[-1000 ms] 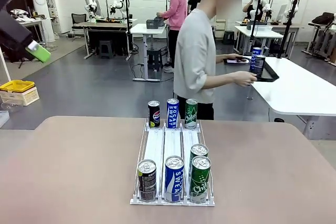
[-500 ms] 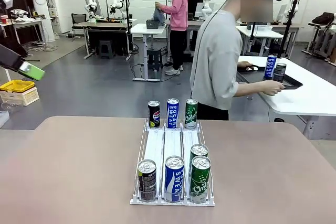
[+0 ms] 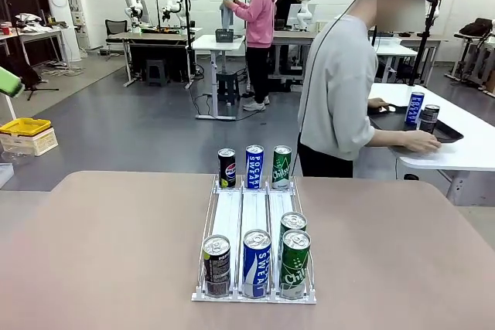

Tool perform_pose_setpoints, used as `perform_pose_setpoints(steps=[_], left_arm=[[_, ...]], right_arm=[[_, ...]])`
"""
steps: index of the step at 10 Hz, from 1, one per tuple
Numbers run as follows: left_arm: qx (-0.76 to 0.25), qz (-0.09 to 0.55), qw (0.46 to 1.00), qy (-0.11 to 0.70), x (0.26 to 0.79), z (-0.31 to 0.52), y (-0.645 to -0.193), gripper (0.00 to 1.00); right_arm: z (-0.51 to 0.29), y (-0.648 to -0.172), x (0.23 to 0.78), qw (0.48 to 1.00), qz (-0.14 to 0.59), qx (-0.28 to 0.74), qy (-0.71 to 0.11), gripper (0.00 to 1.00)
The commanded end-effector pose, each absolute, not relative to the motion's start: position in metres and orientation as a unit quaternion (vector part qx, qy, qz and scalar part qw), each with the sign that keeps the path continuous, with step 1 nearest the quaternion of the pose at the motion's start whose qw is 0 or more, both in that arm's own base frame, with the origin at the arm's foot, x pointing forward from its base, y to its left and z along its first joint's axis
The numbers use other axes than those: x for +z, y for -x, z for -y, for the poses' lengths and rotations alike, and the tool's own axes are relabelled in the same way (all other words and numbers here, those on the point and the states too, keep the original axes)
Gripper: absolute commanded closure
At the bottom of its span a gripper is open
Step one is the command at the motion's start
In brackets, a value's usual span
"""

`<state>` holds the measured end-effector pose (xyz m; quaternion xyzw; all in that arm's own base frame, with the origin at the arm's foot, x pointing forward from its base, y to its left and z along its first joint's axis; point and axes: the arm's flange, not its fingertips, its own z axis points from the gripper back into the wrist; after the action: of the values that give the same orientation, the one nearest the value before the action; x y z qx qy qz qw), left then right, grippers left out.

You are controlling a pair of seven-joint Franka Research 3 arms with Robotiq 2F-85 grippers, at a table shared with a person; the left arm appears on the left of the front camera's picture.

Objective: Retrieve and hand over the desired beverage to the person.
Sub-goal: Place the picked can on the Handle tray extended by the person.

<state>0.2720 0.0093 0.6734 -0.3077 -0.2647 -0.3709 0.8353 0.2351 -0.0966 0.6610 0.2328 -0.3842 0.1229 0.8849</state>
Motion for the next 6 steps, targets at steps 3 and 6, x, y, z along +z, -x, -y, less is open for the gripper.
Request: perform_pose_setpoints(steps=[3, 6], left_arm=[[-0.372, 0.261, 0.836, 0.306, 0.6768, -0.0094, -0.2713, 0.0], [-0.372, 0.261, 0.836, 0.306, 0.6768, -0.0094, -0.2713, 0.0]], right_arm=[[0.0959, -0.2371, 0.6606, 0.879, 0.385, 0.132, -0.247, 0.0], [0.0959, -0.2371, 0.6606, 0.879, 0.385, 0.132, -0.247, 0.0]])
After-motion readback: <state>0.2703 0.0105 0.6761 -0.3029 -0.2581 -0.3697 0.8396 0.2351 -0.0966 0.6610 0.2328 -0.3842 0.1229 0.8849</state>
